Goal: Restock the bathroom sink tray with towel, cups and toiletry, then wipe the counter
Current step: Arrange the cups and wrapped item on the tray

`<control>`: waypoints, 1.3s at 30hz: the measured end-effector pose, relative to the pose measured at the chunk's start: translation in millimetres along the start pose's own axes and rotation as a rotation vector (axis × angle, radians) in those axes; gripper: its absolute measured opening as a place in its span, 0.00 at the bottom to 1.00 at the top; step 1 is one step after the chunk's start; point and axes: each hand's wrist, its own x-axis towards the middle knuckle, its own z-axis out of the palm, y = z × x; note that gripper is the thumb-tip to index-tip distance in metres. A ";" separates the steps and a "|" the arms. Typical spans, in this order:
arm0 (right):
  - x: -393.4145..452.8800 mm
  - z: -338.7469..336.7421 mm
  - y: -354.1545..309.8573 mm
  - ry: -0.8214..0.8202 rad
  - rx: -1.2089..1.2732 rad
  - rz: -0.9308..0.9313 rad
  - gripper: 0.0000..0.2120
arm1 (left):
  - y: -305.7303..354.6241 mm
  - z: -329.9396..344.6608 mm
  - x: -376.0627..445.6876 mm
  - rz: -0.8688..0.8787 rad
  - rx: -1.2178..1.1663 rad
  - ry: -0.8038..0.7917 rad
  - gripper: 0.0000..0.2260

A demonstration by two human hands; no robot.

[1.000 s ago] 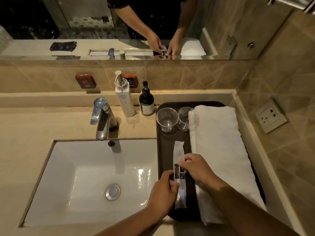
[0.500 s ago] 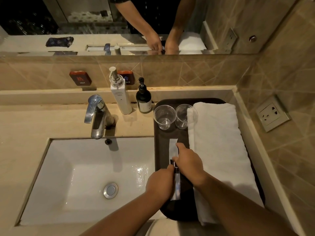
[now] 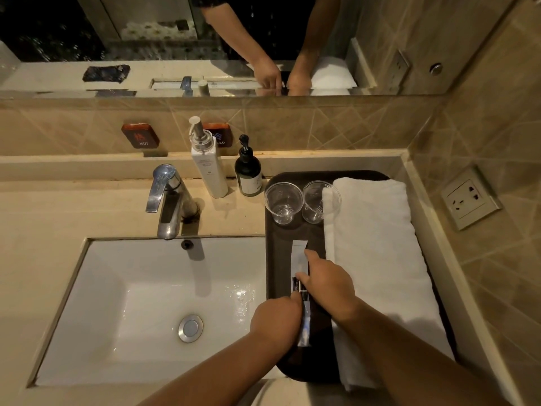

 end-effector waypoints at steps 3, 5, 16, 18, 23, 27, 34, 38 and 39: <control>-1.5 0.1 -0.6 0.007 -0.001 -0.003 0.24 | -0.5 0.3 0.1 0.001 -0.001 -0.003 0.18; -3.0 -0.4 -1.1 0.008 -0.007 0.001 0.25 | 0.0 -1.0 -1.2 0.009 -0.004 0.000 0.17; -1.9 -2.6 -1.3 -0.006 0.003 0.029 0.25 | -0.8 -1.9 -2.9 0.017 0.027 -0.019 0.18; -3.2 -4.4 -1.0 0.007 0.047 0.020 0.25 | -2.3 -3.7 -5.3 0.024 0.036 -0.012 0.17; -17.2 -10.4 1.1 0.142 0.013 -0.123 0.19 | -8.0 -5.5 -13.4 0.044 0.004 0.079 0.15; -36.5 -16.6 -0.2 0.215 -0.139 -0.238 0.17 | -23.6 -2.8 -19.6 0.086 -0.030 0.336 0.15; -63.9 -38.6 -22.9 0.028 -0.284 -0.209 0.32 | -58.2 -29.0 -35.7 0.014 -0.015 0.439 0.25; -74.0 -44.2 -36.0 -0.024 -0.217 -0.197 0.33 | -62.6 -39.3 -51.0 -0.030 0.020 0.406 0.24; -75.8 -44.4 -38.2 -0.030 -0.206 -0.197 0.33 | -63.7 -39.3 -54.8 -0.040 0.024 0.406 0.24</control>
